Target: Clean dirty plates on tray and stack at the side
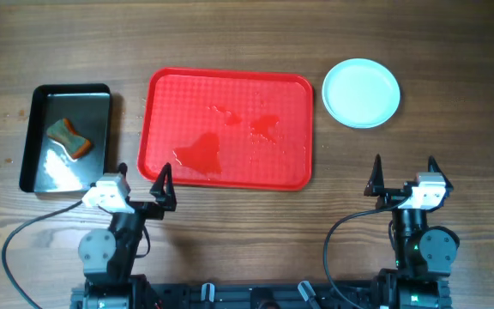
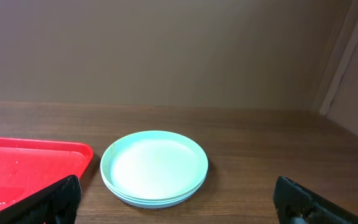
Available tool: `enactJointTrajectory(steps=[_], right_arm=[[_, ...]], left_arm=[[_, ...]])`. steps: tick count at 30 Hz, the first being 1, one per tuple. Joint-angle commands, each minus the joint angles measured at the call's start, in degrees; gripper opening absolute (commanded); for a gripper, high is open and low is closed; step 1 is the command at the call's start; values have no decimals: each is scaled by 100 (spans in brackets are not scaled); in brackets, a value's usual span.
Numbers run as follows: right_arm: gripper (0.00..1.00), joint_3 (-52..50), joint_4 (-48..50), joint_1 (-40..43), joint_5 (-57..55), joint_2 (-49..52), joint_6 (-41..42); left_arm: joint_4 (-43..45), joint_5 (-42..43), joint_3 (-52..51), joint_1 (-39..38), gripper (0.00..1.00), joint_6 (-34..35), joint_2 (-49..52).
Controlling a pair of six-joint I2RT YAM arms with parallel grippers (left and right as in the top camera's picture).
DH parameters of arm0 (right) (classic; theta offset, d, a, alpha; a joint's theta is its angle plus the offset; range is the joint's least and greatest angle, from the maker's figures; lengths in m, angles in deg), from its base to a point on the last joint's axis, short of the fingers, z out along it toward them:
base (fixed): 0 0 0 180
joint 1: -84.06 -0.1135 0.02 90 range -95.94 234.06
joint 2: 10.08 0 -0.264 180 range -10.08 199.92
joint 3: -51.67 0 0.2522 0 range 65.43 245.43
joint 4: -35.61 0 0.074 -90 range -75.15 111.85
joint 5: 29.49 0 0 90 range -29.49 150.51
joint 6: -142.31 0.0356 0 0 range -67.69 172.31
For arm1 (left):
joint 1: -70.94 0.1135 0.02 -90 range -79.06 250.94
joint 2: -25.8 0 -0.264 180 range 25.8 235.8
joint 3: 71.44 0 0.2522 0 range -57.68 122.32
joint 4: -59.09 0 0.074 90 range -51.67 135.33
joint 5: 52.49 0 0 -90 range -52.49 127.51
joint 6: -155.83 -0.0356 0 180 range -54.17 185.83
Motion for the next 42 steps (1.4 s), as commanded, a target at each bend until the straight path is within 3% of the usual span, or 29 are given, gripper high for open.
enactJointTrajectory(steps=[1,10,15,17,42], right_arm=[[100,-11,9,28,26,-57,-50],[100,-11,9,28,26,-57,-52],[100,-11,9,28,26,-57,-52],[100,-11,9,28,26,-57,-50],[100,-11,9,28,26,-57,-50]], left_arm=[[127,-352,-149,-33,100,-136,-240],[-160,-831,-149,-321,100,-186,-291],[-164,-839,-149,-404,100,-1545,-291],[-170,-935,-149,-404,100,-1757,-291],[-155,-1082,-149,-442,100,-1899,-291]])
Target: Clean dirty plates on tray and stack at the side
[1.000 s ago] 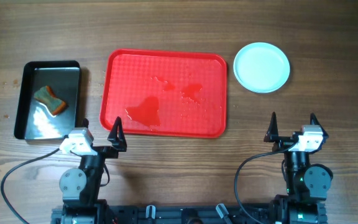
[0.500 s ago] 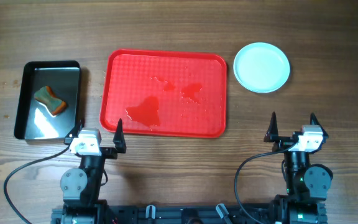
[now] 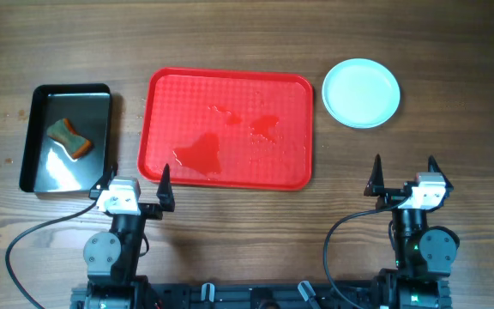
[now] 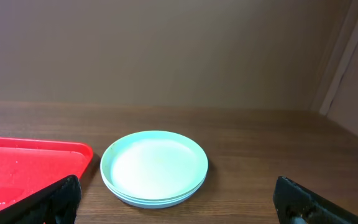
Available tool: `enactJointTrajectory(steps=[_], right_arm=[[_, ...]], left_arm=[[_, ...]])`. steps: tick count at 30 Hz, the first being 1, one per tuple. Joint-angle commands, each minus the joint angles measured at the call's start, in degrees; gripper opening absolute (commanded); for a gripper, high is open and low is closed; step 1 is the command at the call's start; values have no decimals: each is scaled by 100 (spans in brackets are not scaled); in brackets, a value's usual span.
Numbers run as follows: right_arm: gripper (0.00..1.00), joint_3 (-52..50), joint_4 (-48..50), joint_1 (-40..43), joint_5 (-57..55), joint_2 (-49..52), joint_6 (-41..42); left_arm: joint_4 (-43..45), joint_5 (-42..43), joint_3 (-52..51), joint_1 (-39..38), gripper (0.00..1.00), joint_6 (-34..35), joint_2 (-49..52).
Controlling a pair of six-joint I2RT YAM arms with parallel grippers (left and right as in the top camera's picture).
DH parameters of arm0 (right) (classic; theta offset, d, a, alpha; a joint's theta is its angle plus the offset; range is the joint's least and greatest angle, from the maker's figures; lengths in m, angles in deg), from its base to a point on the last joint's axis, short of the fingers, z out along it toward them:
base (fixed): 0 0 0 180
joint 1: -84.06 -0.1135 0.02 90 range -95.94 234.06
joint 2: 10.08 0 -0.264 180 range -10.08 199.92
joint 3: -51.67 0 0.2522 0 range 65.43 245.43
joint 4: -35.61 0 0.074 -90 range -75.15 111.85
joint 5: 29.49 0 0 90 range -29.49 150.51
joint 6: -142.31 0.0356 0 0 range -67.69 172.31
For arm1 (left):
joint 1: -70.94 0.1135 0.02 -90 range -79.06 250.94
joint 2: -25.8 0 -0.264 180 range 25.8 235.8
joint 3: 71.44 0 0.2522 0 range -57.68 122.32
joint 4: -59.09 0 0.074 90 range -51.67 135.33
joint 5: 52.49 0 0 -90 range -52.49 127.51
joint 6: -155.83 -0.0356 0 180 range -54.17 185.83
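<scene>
A stack of pale mint plates sits on the table right of the red tray, which bears wet red smears and no plates. My right gripper stands open near the front edge, well short of the stack, nothing between its fingers. My left gripper is open at the tray's front left corner, holding nothing. A green and orange sponge lies in the black pan.
The black pan with water stands left of the tray. Bare wooden table surrounds the tray, pan and plates; a wall rises behind the table in the right wrist view.
My left arm has drawn back a little and turned, so its gripper now points straight at the tray's front edge. The right arm, plates, tray and sponge have not moved.
</scene>
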Motion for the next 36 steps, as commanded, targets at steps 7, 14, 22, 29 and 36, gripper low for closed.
enactJointTrajectory(steps=[7,14,22,29,36], right_arm=[[100,-11,9,28,26,-57,-50],[100,-11,11,28,26,-57,-48],[100,-11,9,28,26,-57,-46],[100,-11,9,28,26,-57,-48],[100,-11,9,28,26,-57,-48]], left_arm=[[-15,-118,-52,-31,100,-238,-68],[-7,-116,-52,-31,100,-238,-68],[-7,-116,-52,-31,100,-238,-68],[-7,-116,-52,-31,100,-238,-68],[-7,-118,-52,-28,100,-238,-57]])
